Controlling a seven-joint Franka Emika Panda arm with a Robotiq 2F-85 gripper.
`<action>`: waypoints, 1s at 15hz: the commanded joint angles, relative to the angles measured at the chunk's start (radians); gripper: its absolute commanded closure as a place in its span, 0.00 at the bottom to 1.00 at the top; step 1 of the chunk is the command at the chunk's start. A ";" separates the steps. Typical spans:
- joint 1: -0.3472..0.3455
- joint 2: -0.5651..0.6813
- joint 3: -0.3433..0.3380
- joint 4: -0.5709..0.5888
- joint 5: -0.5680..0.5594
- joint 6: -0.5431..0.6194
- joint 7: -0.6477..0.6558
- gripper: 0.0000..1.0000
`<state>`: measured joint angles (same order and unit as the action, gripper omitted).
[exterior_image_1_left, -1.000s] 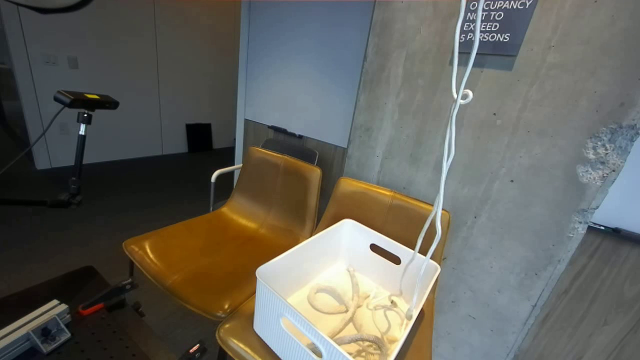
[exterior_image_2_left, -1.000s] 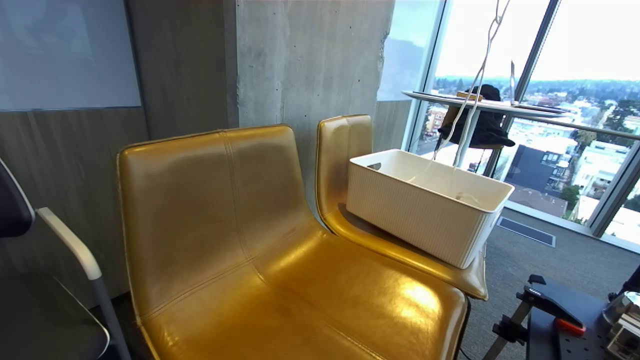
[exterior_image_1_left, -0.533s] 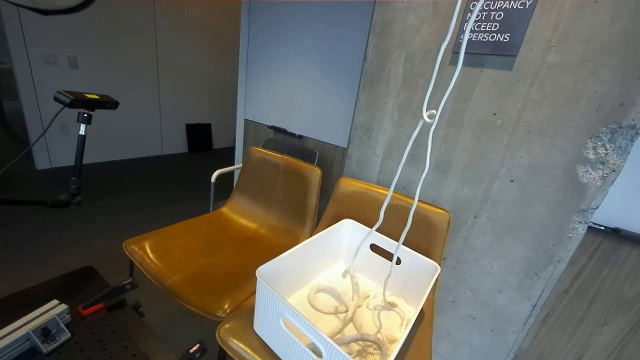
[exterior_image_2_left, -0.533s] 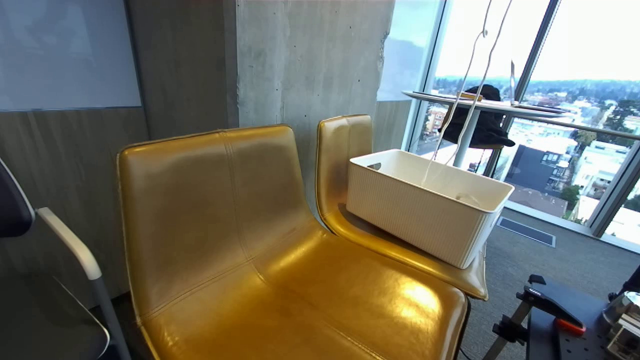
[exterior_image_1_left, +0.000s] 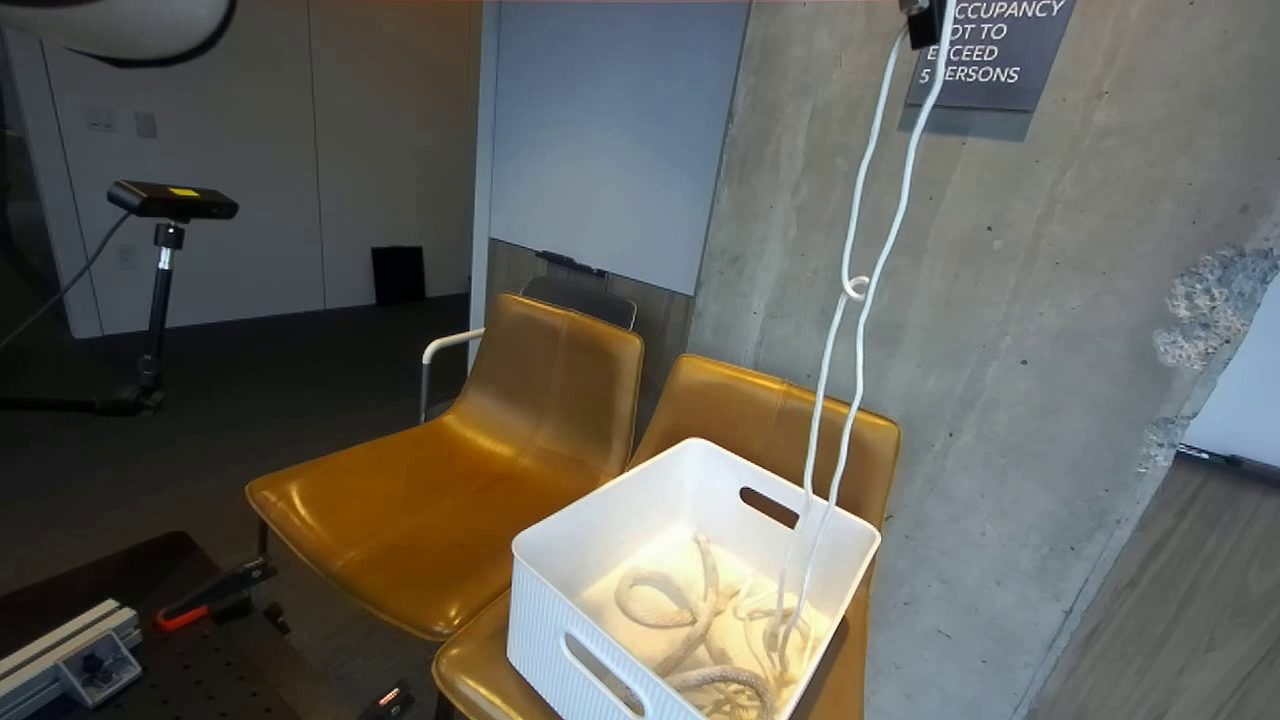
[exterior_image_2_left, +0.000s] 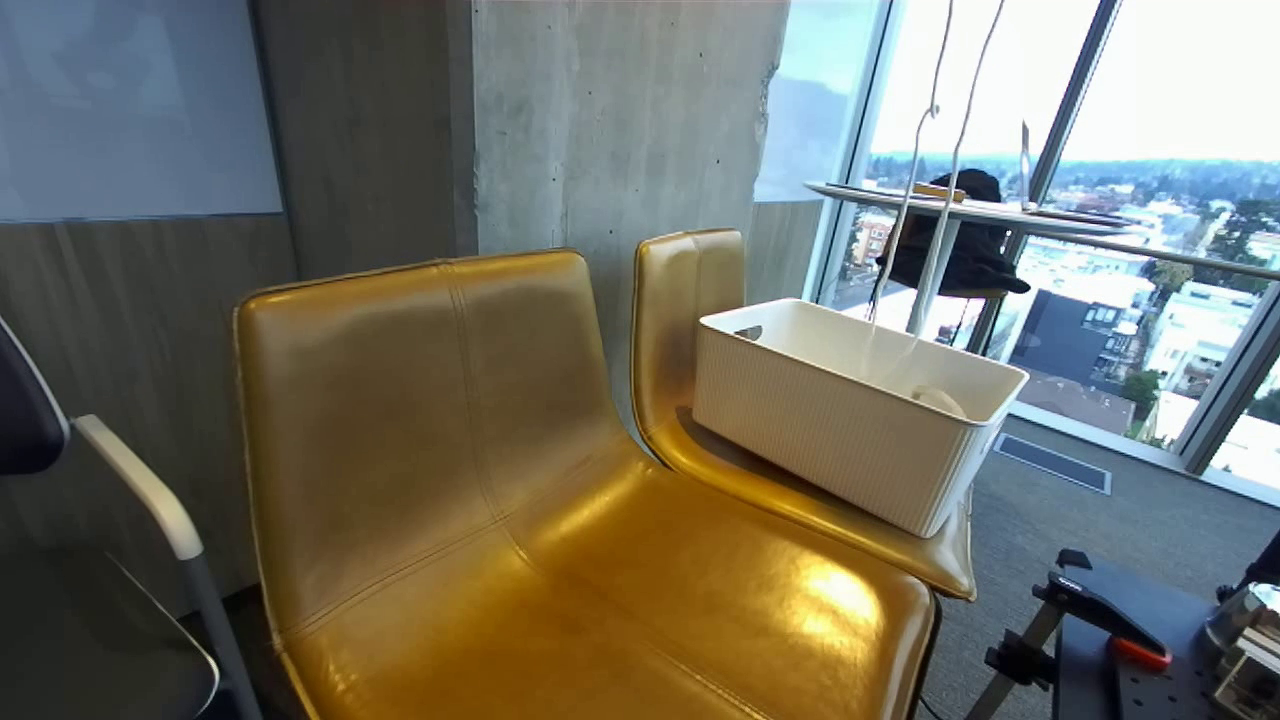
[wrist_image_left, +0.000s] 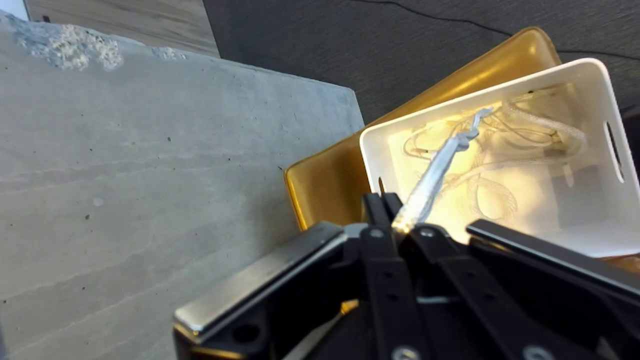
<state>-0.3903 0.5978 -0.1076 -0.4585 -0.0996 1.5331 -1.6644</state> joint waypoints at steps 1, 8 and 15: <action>-0.020 0.062 0.044 0.032 0.068 0.001 -0.051 0.99; -0.018 0.272 0.067 0.058 0.104 -0.018 -0.046 0.99; 0.024 0.430 0.089 0.051 0.099 -0.022 -0.018 0.99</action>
<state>-0.3894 0.9850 -0.0363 -0.4592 -0.0119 1.5276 -1.6911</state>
